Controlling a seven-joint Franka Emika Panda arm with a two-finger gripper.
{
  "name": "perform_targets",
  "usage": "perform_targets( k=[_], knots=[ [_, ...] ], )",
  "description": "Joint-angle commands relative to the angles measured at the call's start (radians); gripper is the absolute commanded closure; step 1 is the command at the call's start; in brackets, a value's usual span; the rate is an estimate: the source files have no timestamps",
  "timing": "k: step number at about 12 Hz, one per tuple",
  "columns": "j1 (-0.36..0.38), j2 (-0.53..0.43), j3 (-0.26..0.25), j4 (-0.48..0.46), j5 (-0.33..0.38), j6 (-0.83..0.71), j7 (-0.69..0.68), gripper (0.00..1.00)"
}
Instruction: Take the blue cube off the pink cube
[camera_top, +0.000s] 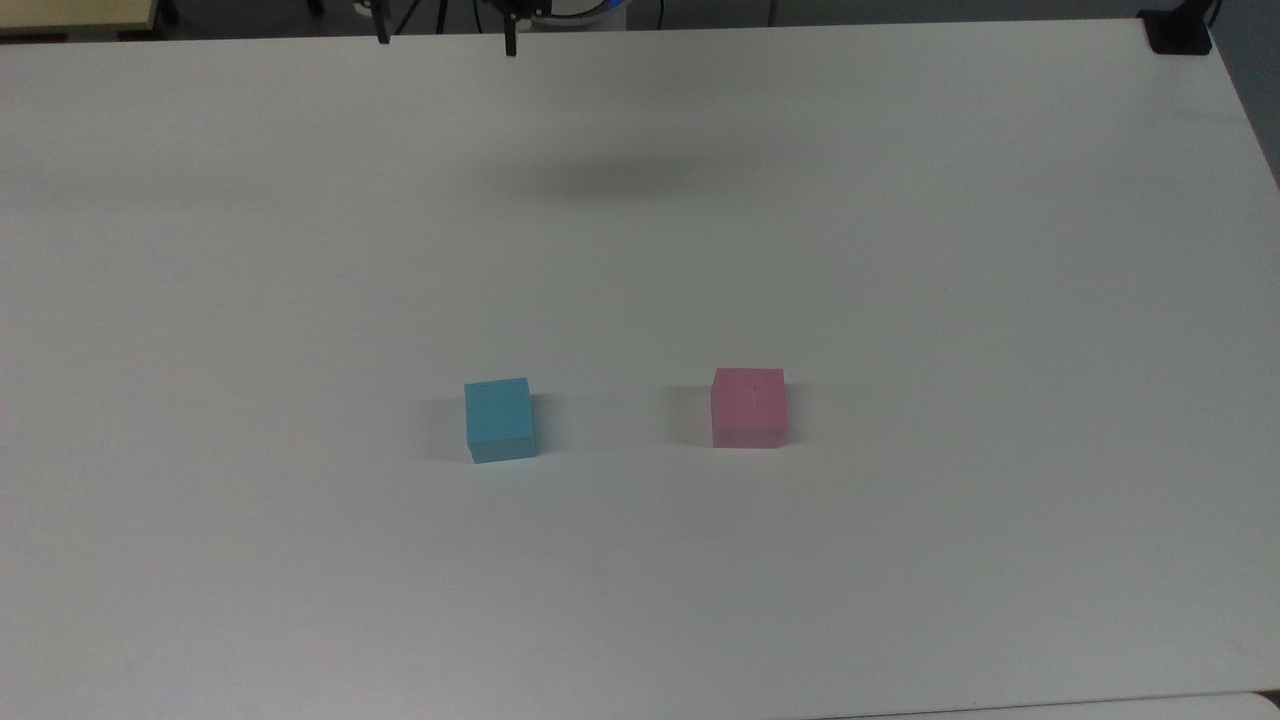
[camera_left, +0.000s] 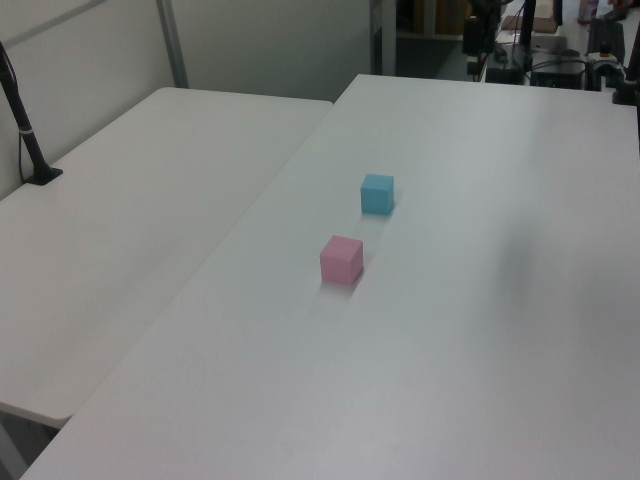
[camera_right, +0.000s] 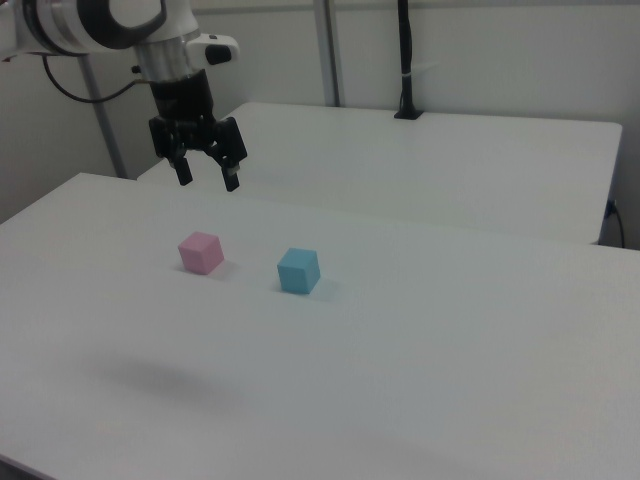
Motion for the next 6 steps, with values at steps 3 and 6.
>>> perform_targets(
  k=[3,6],
  knots=[
    [-0.012,-0.025,0.008,-0.036,0.013,-0.005,-0.061,0.0],
    [-0.012,-0.019,0.008,-0.034,0.011,-0.001,-0.067,0.0]
  ],
)
